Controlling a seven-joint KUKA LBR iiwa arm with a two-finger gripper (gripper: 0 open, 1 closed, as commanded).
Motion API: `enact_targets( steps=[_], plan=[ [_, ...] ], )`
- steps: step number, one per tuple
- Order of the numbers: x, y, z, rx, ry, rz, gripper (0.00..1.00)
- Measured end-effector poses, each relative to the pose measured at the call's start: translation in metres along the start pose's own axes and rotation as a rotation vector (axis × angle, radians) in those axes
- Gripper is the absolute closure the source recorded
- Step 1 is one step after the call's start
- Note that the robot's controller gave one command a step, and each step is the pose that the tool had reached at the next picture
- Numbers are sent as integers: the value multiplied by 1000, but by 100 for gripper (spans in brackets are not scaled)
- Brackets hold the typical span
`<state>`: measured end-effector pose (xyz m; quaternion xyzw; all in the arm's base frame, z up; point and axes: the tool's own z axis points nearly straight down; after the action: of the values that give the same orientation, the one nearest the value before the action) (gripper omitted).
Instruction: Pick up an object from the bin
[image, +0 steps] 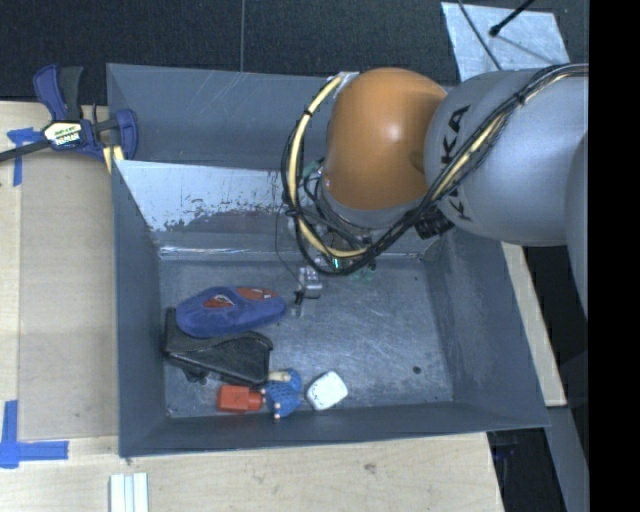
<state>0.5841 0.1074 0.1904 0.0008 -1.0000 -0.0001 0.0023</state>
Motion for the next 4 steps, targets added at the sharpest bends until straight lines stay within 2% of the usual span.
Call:
enact_targets(
  steps=[1,2,3,4],
  plan=[
    [-3,70,97,-10,-28,187,0],
    [-39,90,89,-1,-9,245,0],
    [-9,92,88,0,-6,161,0],
    [-16,74,116,-11,-24,214,0]
  ],
)
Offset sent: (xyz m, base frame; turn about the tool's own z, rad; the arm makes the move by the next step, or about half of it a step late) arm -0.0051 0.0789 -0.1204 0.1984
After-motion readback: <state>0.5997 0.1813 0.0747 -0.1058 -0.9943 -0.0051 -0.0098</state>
